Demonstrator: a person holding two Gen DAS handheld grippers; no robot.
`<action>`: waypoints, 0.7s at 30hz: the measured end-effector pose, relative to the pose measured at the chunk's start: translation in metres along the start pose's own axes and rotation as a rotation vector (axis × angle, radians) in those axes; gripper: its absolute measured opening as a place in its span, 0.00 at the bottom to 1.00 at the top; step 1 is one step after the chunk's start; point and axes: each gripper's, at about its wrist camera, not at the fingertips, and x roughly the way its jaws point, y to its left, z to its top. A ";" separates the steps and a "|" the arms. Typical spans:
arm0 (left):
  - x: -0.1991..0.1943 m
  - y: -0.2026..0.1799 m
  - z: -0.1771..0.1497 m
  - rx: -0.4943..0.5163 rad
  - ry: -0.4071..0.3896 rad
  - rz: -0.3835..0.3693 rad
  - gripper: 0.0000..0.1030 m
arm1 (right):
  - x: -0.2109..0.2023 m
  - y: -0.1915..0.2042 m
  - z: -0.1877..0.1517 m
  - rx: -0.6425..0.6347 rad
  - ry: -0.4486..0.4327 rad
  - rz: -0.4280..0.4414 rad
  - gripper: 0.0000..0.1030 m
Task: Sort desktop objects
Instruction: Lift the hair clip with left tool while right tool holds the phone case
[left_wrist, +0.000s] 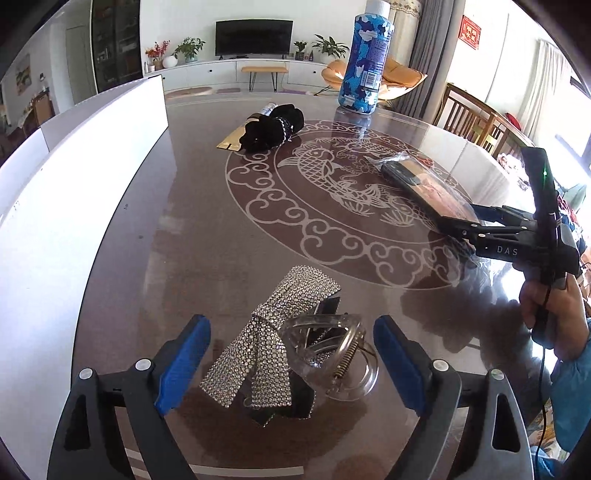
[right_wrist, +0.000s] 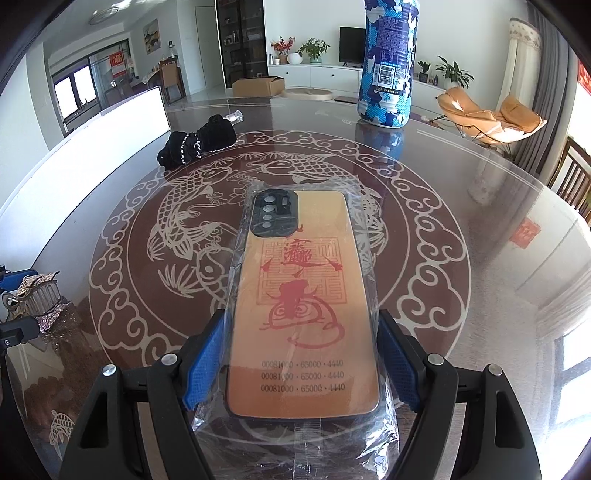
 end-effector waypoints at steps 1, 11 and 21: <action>0.002 0.002 -0.001 -0.003 0.005 -0.003 0.88 | 0.000 0.000 0.000 0.000 0.000 0.000 0.77; -0.009 0.033 0.011 -0.098 -0.035 0.030 0.88 | 0.000 0.000 0.000 0.000 0.000 0.000 0.77; -0.012 0.020 0.007 0.002 -0.033 -0.060 0.88 | 0.000 0.000 0.000 0.000 0.000 0.000 0.77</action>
